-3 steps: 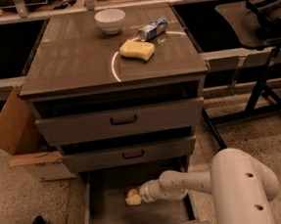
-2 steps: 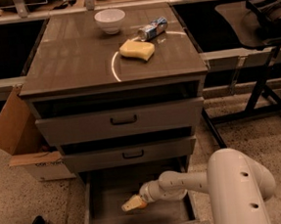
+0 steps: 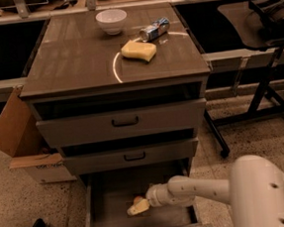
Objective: Place orange into bottom drawer
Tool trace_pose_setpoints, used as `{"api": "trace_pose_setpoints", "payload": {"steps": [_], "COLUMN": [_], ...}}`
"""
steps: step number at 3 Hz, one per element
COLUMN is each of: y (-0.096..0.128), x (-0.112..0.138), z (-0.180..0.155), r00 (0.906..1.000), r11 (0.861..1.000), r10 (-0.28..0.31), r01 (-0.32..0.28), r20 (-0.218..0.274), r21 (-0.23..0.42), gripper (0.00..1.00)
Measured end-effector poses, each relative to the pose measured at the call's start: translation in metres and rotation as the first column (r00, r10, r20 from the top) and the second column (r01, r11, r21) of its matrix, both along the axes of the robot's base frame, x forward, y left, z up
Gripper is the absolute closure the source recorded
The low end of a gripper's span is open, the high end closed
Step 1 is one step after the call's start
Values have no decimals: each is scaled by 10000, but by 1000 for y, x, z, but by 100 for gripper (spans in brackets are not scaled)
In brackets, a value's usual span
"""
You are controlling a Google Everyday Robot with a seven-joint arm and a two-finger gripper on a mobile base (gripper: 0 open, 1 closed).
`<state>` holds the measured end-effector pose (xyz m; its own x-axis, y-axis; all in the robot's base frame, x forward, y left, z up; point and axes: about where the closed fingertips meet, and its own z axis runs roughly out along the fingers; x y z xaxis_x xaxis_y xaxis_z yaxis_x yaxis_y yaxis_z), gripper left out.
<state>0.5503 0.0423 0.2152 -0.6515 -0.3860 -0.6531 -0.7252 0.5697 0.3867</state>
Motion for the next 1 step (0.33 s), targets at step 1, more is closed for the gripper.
{"api": "trace_pose_setpoints", "payload": {"steps": [1], "y": [-24], "x": [-20], "z": [52], "r00": [9944], "r11": [9979], "r10": [-68], "r01": [1], "r20": [1051], "r21": [642], "gripper": [0]}}
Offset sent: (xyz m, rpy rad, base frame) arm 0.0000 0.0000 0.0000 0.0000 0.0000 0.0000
